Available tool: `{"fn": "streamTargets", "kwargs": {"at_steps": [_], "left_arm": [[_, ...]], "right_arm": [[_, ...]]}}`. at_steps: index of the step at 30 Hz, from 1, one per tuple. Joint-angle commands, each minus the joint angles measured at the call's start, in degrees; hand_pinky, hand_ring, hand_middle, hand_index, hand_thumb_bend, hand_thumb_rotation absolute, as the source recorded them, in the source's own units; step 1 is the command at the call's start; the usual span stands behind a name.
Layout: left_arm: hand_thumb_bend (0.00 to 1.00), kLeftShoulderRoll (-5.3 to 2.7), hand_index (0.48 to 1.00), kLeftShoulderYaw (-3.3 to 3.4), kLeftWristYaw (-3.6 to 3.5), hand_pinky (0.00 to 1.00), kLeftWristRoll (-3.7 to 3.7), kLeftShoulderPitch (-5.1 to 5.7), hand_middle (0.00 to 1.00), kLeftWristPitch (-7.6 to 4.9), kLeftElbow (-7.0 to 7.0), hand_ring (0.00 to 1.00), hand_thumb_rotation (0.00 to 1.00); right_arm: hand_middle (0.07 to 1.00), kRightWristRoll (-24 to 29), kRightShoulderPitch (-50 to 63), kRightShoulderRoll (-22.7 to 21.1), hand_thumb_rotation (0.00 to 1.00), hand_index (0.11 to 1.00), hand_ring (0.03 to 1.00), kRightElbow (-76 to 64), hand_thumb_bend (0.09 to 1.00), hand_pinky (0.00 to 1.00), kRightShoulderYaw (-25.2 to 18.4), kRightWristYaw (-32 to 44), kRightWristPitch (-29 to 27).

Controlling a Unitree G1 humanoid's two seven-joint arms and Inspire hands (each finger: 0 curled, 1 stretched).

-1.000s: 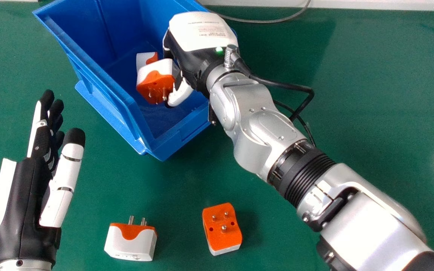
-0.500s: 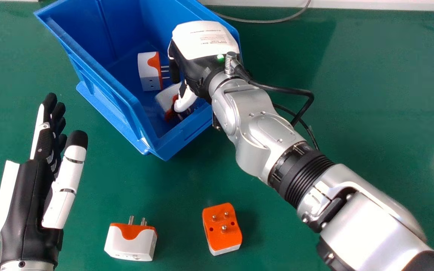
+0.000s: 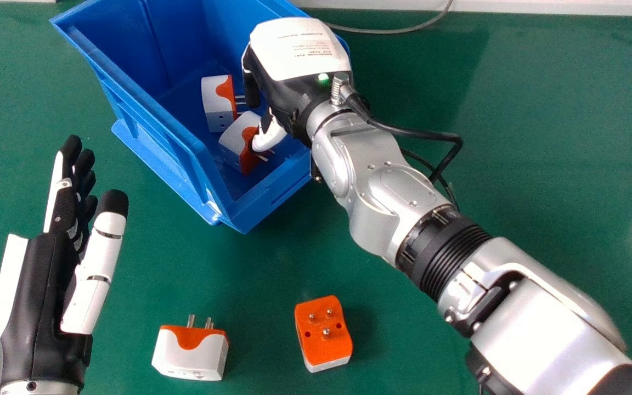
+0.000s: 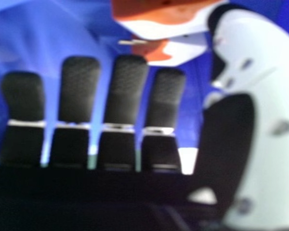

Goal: Pick all objects and put in blue box

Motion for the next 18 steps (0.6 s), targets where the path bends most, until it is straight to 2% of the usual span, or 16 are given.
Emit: {"fn": "streamTargets", "kwargs": {"at_steps": [1,8,10,12,13,14,16,18], "left_arm": [[0.43,0.25,0.999,0.05,0.42,1.00,0.55,-0.16,1.00,-1.70,-0.71,1.00,0.90],[0.44,0.33,0.998,0.01,0.39,1.00,0.65,-0.61,1.00,-1.33,-0.60,1.00,0.91],[0.45,0.30,0.996,-0.01,0.46,1.00,0.70,-0.62,1.00,-0.80,-0.78,1.00,0.91],[0.45,0.23,0.996,0.01,0.39,1.00,0.41,-0.81,1.00,-1.09,-0.50,1.00,0.91],[0.45,0.24,0.996,0.02,0.39,1.00,0.43,-0.86,1.00,-1.17,-0.43,1.00,0.91],[0.45,0.27,0.996,0.03,0.33,1.00,0.39,-0.88,1.00,-1.19,-0.40,1.00,0.91],[0.44,0.22,0.996,-0.03,0.32,1.00,0.34,-0.79,1.00,-0.94,-0.63,1.00,0.90],[0.44,0.20,0.996,-0.13,0.24,1.00,0.12,-0.92,1.00,-0.56,-0.59,1.00,0.90]], "right_arm": [[0.393,0.4,-1.8,-0.1,0.16,0.486,0.304,-1.3,0.483,0.21,-0.7,-1.5,-0.3],[0.366,1.3,-1.8,0.1,0.16,0.480,0.284,-1.2,0.485,0.20,-1.1,-2.8,-1.0],[0.358,1.4,-1.9,0.2,0.16,0.479,0.278,-0.9,0.486,0.20,-1.1,-3.2,-0.7],[0.355,1.4,-2.0,0.5,0.16,0.481,0.273,-0.6,0.486,0.19,-1.2,-3.3,-0.1],[0.352,1.5,-2.0,0.6,0.21,0.530,0.264,-0.6,0.473,0.19,-1.3,-3.2,0.3],[0.352,1.4,-2.0,0.6,0.21,0.530,0.264,-0.7,0.473,0.19,-1.3,-3.1,0.6],[0.346,1.1,-1.8,0.5,0.30,0.608,0.248,-1.2,0.460,0.18,-1.0,-3.0,1.1],[0.361,0.9,-1.7,0.3,0.36,0.650,0.256,-1.2,0.457,0.18,-0.9,-3.4,1.1]]}}
